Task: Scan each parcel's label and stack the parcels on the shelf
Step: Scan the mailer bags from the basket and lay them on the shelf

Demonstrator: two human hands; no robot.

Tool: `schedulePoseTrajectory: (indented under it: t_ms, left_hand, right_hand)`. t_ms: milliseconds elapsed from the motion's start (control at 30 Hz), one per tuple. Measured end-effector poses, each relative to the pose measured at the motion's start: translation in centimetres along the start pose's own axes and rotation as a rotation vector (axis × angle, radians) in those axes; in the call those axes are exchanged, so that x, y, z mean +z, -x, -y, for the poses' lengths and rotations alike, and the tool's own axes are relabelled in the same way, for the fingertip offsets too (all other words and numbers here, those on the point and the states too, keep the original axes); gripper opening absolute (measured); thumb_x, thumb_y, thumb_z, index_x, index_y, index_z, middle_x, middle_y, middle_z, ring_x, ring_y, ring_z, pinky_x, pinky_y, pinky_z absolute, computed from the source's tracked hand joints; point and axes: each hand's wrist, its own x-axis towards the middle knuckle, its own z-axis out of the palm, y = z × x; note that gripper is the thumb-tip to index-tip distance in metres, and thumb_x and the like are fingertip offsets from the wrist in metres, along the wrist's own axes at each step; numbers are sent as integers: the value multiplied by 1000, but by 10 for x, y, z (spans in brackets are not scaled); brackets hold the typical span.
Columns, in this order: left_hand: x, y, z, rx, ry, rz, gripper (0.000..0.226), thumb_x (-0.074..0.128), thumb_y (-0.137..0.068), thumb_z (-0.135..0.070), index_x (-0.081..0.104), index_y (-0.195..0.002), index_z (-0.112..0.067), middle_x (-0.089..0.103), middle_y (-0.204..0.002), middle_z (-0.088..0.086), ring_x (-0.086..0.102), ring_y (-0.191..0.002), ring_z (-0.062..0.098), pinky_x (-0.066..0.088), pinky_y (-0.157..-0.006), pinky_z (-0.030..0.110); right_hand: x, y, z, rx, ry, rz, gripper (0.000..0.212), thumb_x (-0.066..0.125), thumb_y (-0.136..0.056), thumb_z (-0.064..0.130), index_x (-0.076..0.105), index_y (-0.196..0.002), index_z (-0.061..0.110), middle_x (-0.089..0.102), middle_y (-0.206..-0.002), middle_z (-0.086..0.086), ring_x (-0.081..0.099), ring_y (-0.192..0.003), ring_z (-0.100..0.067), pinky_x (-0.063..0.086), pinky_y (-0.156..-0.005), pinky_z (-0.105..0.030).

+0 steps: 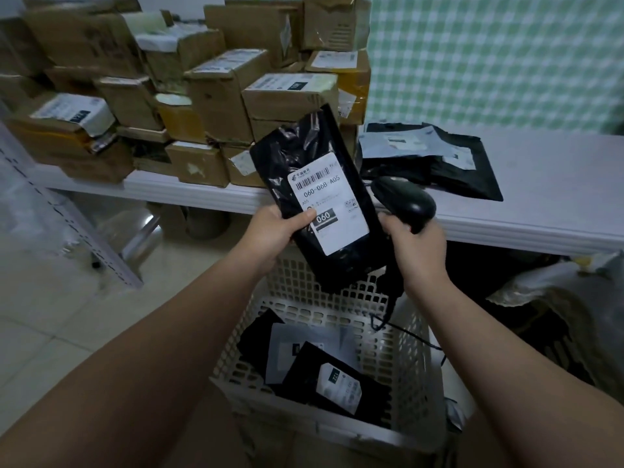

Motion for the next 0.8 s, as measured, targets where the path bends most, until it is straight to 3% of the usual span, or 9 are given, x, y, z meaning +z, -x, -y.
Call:
schedulePoseTrajectory:
  t_ms: [100, 200, 500, 800]
  left_hand:
    - [-8, -5, 6, -1, -98, -90, 20, 70, -84, -5, 68, -104, -8, 70, -98, 1, 68, -80, 6, 55, -73, 17]
    - [-15, -10, 8, 12, -111, -152, 20, 71, -83, -5, 69, -103, -7, 70, -92, -1, 68, -77, 5, 54, -69, 15]
    - [-16, -17, 14, 35, -135, -209, 17, 72, -82, -5, 71, -98, -12, 71, -91, -2, 70, -87, 14, 55, -82, 28]
    - [-13, -16, 14, 32, -165, -225, 21, 72, -83, -6, 71, -103, -7, 72, -97, 3, 70, -90, 18, 55, -83, 30]
  right_hand:
    - [-3, 4, 10, -147, 151, 108, 32, 74, -81, 26, 47, -64, 17, 39, -50, 14, 38, -49, -3, 34, -57, -23]
    - [-3, 9, 15, -158, 242, 222, 45, 75, -79, 28, 38, -58, 16, 33, -44, 14, 33, -49, -6, 31, -52, -21]
    - [-6, 18, 21, -189, 347, 225, 48, 71, -81, 34, 53, -78, -10, 47, -62, -5, 45, -61, -13, 36, -58, -29]
    - [-9, 18, 20, -216, 378, 224, 47, 70, -81, 36, 53, -76, -7, 46, -58, -3, 44, -58, -15, 36, -58, -30]
